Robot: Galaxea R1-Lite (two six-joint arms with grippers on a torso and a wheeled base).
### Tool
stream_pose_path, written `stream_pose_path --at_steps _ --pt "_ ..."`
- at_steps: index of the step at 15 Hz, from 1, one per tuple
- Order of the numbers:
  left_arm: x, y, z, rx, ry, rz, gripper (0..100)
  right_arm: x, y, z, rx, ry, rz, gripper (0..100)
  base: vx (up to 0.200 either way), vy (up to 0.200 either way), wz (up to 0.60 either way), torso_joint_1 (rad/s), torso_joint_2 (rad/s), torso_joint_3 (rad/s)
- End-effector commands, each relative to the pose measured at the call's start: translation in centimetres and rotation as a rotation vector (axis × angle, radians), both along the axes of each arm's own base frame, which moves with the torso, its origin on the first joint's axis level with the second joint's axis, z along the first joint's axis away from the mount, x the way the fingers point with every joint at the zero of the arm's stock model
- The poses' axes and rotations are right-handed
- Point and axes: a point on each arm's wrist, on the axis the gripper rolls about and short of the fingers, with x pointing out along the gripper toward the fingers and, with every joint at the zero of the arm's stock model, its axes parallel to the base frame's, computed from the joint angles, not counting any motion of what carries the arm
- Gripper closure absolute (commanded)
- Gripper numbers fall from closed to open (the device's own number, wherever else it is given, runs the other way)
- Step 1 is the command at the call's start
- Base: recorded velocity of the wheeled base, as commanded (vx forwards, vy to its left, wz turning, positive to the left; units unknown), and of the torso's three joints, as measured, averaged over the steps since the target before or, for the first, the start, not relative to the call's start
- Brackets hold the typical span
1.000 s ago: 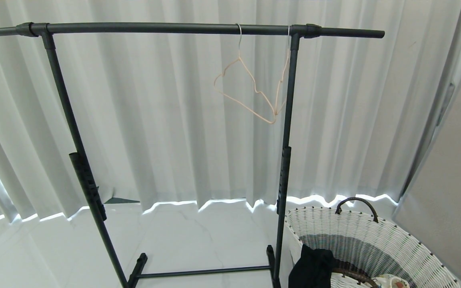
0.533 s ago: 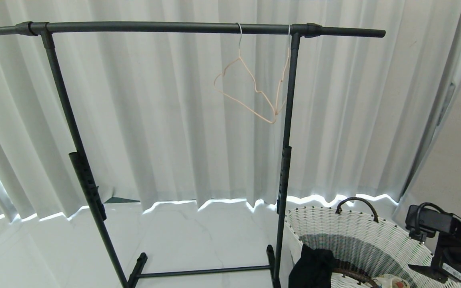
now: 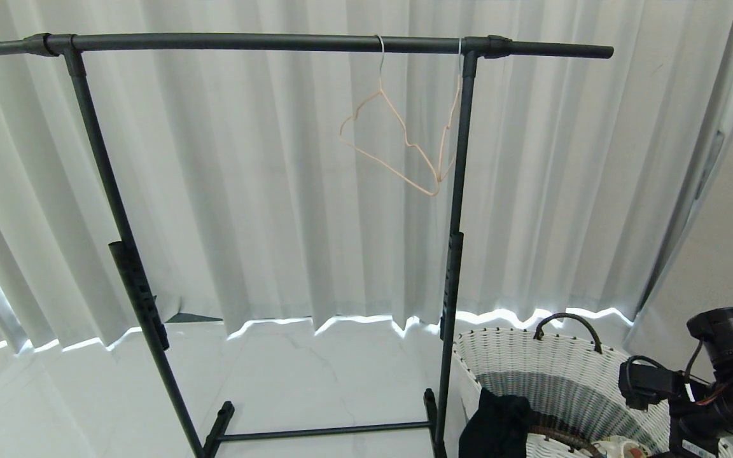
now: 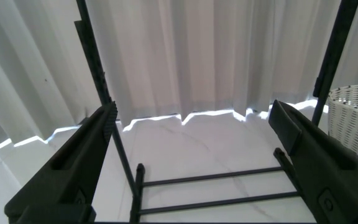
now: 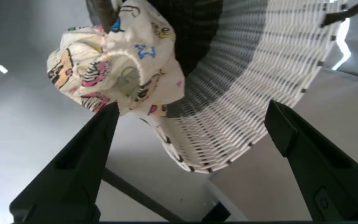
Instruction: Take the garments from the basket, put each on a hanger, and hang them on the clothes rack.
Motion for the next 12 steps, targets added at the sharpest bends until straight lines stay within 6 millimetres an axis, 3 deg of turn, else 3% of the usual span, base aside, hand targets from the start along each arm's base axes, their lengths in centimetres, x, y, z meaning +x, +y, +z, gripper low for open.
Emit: stream_pose_path --at_steps 1,6,12 --pt "0.0 0.0 0.0 0.0 0.0 0.0 0 0.3 0.0 -0.9 0.0 0.033 0.0 0 0.0 0.0 0.0 0.0 0.0 0.0" --pt "0.0 0.0 0.0 0.0 0.0 0.0 0 2.2 0.1 -4.4 -0.015 0.031 0.001 0 0.0 0.0 0.0 0.0 0.0 0.0" --pt "0.0 0.0 0.0 0.0 0.0 0.0 0 3.7 0.5 -5.9 -0.029 -0.038 -0.005 0 0.0 0.0 0.0 0.0 0.0 0.0"
